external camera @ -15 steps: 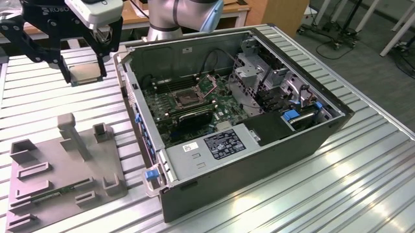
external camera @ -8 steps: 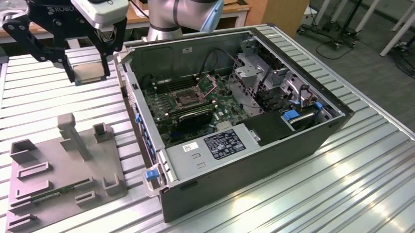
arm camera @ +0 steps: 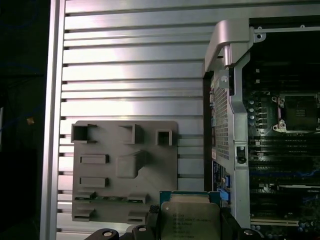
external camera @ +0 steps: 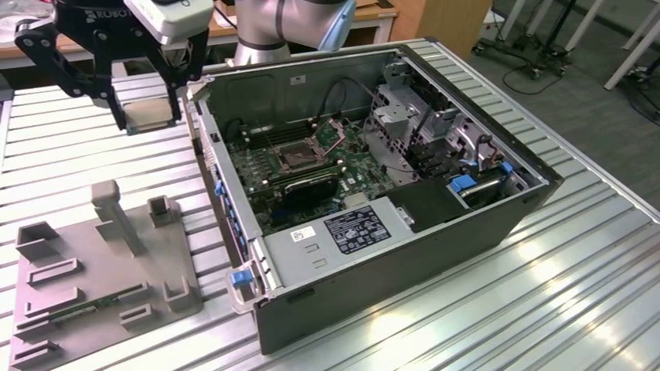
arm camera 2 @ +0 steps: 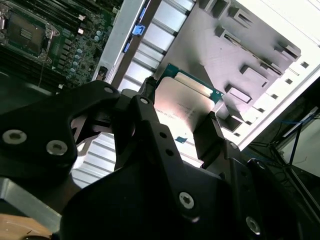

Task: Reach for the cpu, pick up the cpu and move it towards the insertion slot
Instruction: 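Pick up the cpu and move it towards the insertion slot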

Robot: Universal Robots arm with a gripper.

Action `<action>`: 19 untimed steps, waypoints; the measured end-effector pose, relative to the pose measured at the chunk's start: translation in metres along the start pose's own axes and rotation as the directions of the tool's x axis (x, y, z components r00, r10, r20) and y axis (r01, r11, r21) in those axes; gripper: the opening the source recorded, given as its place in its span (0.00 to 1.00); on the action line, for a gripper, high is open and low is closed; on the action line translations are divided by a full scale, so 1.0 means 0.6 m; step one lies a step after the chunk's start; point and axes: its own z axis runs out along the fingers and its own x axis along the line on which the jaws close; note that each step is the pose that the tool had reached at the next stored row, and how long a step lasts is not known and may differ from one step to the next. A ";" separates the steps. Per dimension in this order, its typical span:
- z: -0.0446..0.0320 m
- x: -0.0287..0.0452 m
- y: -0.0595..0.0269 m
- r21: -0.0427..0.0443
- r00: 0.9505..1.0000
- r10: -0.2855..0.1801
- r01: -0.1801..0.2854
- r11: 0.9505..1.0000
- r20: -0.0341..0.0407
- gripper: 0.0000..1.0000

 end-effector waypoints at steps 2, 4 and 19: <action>0.000 -0.002 0.000 0.000 1.000 0.000 0.000 1.000 0.000 0.55; 0.000 -0.005 0.000 0.000 1.000 0.000 0.000 1.000 0.000 0.55; 0.000 -0.022 0.000 0.000 1.000 0.000 0.000 1.000 0.000 0.55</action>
